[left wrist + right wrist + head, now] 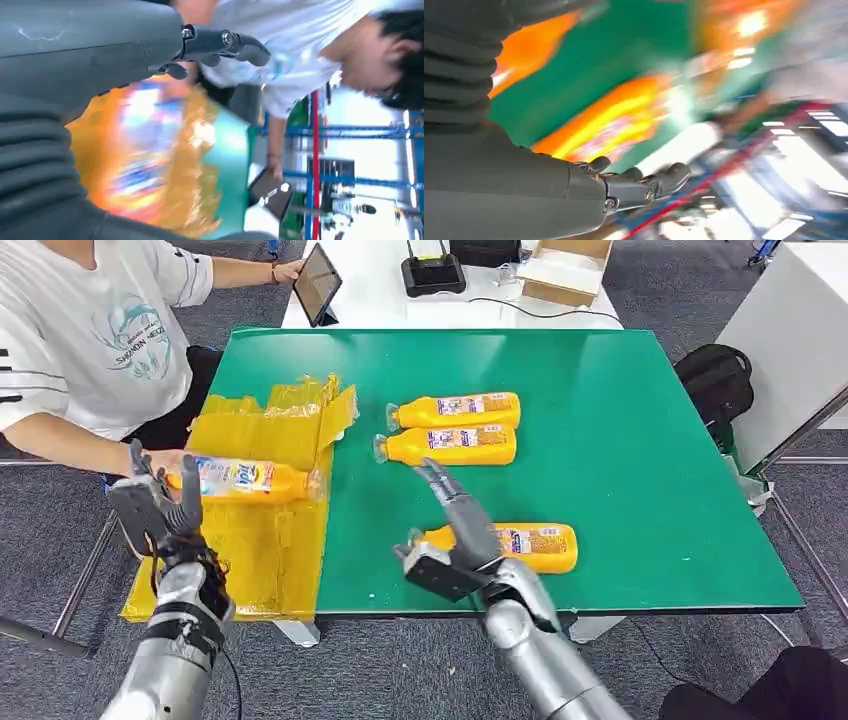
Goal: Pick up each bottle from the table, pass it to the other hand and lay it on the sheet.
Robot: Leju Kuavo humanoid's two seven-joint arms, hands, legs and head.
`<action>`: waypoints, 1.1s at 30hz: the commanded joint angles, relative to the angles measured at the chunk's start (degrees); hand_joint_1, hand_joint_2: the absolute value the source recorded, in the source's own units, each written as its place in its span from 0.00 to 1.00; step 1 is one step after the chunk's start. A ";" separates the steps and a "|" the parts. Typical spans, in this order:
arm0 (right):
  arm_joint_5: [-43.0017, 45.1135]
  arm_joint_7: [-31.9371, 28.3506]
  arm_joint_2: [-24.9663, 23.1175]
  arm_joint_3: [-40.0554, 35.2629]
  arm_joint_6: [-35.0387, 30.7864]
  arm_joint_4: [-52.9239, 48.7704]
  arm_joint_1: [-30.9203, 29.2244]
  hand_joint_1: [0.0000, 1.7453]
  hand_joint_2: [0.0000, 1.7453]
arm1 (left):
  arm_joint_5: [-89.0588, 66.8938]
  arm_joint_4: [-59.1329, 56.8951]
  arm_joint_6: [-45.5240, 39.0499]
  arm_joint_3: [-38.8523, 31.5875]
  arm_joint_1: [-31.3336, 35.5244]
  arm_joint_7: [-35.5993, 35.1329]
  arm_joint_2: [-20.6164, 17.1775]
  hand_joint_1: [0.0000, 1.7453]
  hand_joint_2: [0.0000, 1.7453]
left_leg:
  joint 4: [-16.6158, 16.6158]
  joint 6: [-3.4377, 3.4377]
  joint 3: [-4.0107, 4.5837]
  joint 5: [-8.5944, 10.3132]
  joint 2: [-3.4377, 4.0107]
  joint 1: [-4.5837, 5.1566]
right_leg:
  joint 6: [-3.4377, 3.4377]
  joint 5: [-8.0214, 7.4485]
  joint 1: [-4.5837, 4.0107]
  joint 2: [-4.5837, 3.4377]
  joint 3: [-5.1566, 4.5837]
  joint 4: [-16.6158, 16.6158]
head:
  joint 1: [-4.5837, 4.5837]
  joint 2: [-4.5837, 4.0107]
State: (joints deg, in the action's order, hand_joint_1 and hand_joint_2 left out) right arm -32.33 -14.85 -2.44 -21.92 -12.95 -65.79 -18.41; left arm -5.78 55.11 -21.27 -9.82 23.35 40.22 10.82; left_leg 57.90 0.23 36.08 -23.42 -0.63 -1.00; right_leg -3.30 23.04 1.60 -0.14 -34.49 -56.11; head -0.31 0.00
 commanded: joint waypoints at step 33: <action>-3.62 10.51 12.35 -4.56 20.44 30.86 -17.90 0.00 1.00 | -2.10 6.14 2.63 12.89 -9.63 -1.55 2.64 0.00 1.00 | -0.04 -0.24 -0.35 -0.08 0.26 -0.05 | 0.11 -0.04 -0.11 -0.10 0.30 0.09 | 0.02 0.00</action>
State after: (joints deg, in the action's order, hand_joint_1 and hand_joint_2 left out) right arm -36.33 -6.05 9.51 -19.45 3.45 -51.80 -25.93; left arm -8.85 69.07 -19.17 2.23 10.26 38.97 13.81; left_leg 57.89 0.06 36.02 -23.42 -0.48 -1.04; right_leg -3.41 22.96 1.55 -0.20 -34.45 -56.10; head -0.28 0.00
